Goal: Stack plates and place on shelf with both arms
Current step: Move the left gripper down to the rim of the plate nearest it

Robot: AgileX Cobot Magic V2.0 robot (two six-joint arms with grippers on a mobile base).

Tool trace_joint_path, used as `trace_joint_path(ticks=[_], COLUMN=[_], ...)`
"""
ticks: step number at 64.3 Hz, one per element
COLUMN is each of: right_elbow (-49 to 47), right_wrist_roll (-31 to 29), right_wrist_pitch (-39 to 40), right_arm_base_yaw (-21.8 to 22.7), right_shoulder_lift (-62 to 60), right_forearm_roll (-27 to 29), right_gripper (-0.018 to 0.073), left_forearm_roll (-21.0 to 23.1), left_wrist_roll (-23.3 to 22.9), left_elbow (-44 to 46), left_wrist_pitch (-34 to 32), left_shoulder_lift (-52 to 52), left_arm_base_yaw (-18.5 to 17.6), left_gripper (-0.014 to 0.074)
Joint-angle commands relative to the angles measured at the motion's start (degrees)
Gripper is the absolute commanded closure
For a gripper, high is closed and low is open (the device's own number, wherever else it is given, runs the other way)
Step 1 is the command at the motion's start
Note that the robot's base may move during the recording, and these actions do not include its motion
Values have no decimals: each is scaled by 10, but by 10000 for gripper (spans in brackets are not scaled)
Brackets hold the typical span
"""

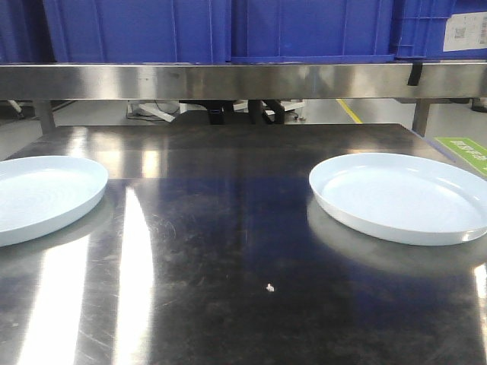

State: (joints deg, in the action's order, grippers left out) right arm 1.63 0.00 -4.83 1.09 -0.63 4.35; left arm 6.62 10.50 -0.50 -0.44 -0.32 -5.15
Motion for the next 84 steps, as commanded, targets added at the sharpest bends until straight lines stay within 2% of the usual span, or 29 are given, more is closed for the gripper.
trace_joint_path(ticks=[1, 19, 35, 56, 84], right_elbow=[1, 1, 1, 1, 1], right_wrist_roll=[-3, -3, -3, -3, -3], right_wrist_pitch=[55, 55, 55, 55, 55], right_arm_base_yaw=[2, 2, 2, 2, 2], right_shoulder_lift=[-11, -11, -11, -11, -11], right_forearm_roll=[-5, -5, -5, -5, -5], right_gripper=[503, 503, 503, 503, 503], left_forearm_roll=[5, 11, 26, 26, 31], left_wrist_roll=[1, 1, 1, 1, 1], left_elbow=[-1, 22, 165, 317, 426], left_wrist_pitch=[-51, -37, 115, 252, 328], left_shoulder_lift=[-10, -8, 59, 272, 578], left_arm_base_yaw=[-5, -5, -5, -5, -5], left_gripper=[516, 516, 516, 516, 516])
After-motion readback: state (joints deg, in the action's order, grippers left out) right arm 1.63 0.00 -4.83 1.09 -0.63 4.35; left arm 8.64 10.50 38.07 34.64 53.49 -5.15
